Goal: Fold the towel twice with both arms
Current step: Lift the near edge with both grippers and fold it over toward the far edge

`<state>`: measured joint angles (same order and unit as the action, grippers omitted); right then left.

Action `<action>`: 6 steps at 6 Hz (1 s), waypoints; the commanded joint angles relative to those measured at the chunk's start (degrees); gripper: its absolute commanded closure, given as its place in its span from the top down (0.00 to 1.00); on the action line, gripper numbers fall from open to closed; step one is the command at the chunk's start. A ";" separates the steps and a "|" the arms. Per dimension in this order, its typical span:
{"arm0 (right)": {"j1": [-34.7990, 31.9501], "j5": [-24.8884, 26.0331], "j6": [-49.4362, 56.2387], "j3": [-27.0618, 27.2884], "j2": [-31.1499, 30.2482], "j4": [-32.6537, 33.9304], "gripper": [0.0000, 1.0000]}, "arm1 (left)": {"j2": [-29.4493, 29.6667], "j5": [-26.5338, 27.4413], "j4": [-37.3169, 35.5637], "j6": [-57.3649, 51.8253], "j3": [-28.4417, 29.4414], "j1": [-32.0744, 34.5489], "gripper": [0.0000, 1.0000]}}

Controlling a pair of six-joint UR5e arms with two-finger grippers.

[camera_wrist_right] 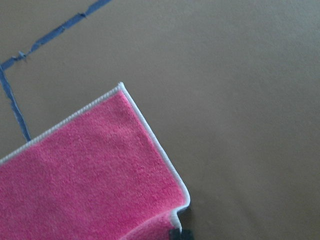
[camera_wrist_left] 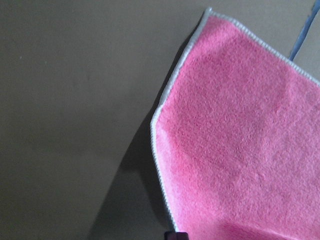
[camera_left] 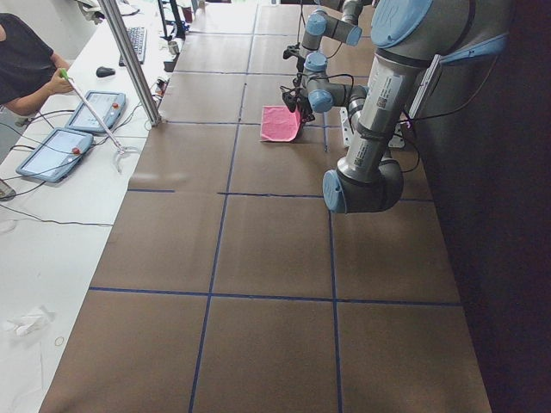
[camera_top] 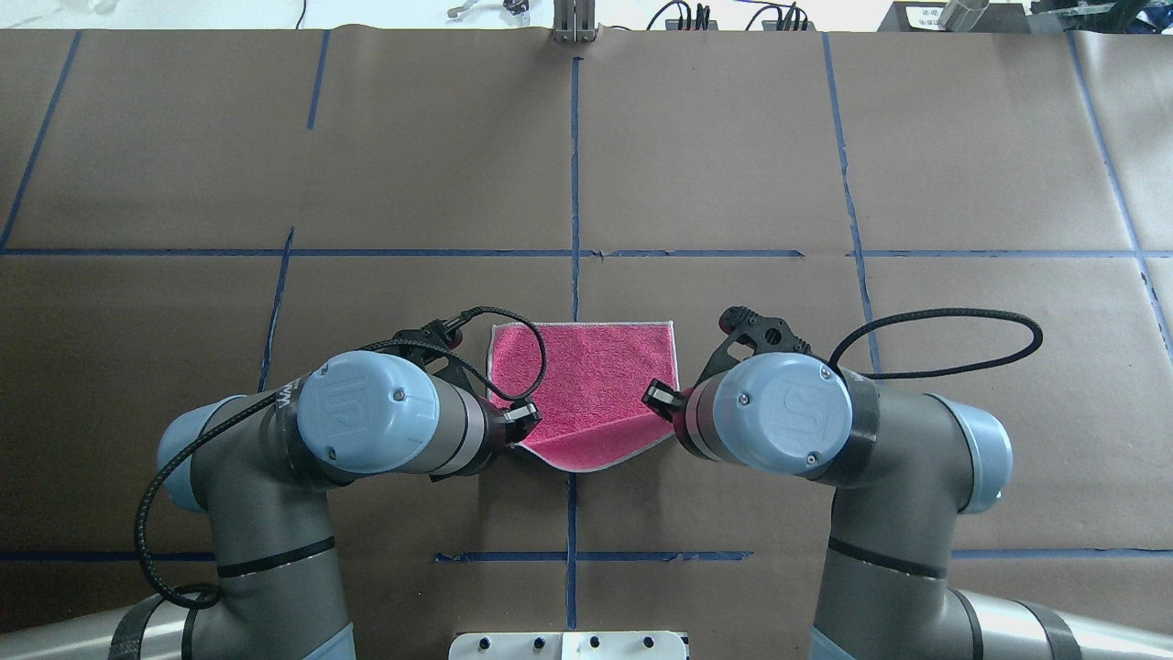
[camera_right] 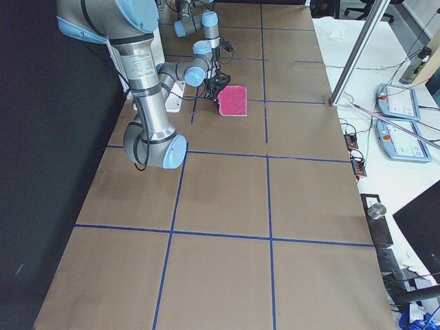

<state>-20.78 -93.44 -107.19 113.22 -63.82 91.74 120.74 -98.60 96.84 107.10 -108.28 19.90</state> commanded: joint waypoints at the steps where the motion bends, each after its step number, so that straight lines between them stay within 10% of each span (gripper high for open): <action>1: -3.46 -1.03 0.32 -7.09 6.22 0.02 0.01 | 2.12 0.34 0.28 -0.22 4.01 2.50 0.00; 6: -7.77 -3.14 0.41 -18.36 10.45 -6.40 0.01 | 3.80 0.34 2.65 -3.21 10.27 8.05 0.00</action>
<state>-27.75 -95.91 -106.75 97.16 -55.06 85.59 124.35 -98.26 99.36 104.41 -98.77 27.50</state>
